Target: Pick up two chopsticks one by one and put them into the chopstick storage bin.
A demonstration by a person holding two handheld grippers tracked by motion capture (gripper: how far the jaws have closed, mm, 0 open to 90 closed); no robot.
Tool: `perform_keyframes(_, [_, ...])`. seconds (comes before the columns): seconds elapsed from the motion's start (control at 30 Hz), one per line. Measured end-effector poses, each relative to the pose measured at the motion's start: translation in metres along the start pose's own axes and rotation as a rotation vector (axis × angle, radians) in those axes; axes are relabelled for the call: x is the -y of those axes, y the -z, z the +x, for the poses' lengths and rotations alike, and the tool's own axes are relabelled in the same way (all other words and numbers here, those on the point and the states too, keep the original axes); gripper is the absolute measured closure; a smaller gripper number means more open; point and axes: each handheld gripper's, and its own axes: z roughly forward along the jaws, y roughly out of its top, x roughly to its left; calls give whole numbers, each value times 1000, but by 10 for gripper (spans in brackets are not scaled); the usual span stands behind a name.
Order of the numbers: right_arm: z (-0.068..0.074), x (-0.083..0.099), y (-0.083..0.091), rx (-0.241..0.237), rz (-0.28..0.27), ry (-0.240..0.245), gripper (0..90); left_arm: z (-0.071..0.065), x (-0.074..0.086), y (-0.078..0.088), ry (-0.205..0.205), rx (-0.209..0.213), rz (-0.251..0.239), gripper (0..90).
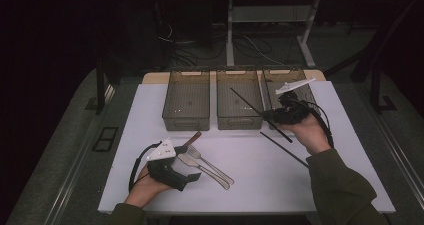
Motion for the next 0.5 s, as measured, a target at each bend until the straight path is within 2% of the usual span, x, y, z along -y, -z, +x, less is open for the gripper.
perform_keyframes(0.5, [14,-31,-34,-1,9,-7,858,0,1,0,1,-2,-2,0])
